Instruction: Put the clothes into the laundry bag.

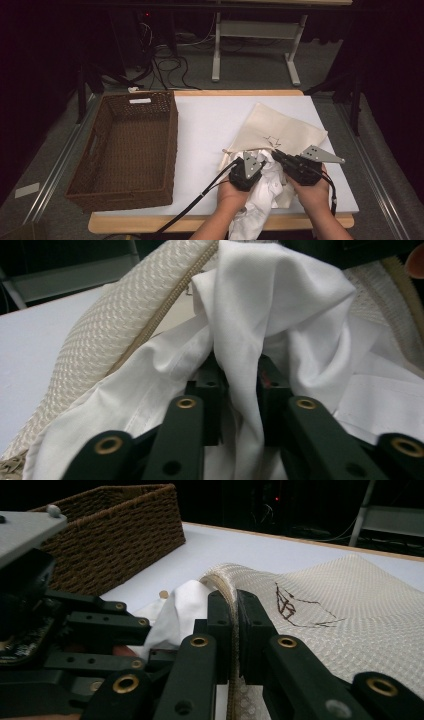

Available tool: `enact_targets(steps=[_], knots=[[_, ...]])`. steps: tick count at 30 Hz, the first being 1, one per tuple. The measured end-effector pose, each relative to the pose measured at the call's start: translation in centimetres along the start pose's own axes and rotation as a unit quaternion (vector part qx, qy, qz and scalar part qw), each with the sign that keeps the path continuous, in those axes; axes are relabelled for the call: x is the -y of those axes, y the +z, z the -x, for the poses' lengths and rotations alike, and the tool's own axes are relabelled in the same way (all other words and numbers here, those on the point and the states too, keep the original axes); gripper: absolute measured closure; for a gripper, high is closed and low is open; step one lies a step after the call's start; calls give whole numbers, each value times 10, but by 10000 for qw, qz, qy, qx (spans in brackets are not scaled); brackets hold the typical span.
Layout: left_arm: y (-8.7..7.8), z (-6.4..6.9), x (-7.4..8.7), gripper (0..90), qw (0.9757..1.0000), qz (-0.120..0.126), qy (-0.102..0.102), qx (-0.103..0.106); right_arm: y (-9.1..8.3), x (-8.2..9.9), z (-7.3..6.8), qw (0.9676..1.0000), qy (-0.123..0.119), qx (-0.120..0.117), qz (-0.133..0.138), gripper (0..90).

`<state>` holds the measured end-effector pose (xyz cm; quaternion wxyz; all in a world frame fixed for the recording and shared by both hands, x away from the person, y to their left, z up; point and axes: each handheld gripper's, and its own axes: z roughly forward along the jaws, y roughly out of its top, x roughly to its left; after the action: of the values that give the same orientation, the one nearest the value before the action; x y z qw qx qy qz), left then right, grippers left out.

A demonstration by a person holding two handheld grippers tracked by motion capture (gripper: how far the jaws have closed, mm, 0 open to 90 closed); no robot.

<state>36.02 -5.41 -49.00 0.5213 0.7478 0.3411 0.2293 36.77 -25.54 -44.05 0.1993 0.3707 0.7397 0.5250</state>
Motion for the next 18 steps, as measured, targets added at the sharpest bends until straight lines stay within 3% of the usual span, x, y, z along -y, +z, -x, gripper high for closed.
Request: enact_targets(steps=[5, 7, 10, 12, 14, 16, 18], knots=[[-35, -3, 5, 505, 9995, 291, 86, 53, -3, 2, 2, 10000, 27, 4, -6, 869], [-52, -8, 9, 429, 9990, 344, 254, -123, -4, 3, 2, 10000, 19, 8, -8, 869], [-67, -21, 18, 327, 9983, 209, 371, -410, -4, 2, 1, 10000, 5, 7, -12, 868], [-66, -33, 26, 236, 9992, -13, 47, -388, -2, 2, 1, 10000, 9, 12, -31, 868], [-60, -40, 36, 186, 9987, -275, -209, -385, -1, 2, 1, 10000, 30, 7, -38, 868], [-53, -44, 43, 252, 9977, -494, -382, -265, -1, 3, 0, 10000, 12, 3, -34, 868], [-46, -45, 46, 465, 9970, -551, -527, -118, 0, 3, 0, 10000, -4, 8, -46, 868]])
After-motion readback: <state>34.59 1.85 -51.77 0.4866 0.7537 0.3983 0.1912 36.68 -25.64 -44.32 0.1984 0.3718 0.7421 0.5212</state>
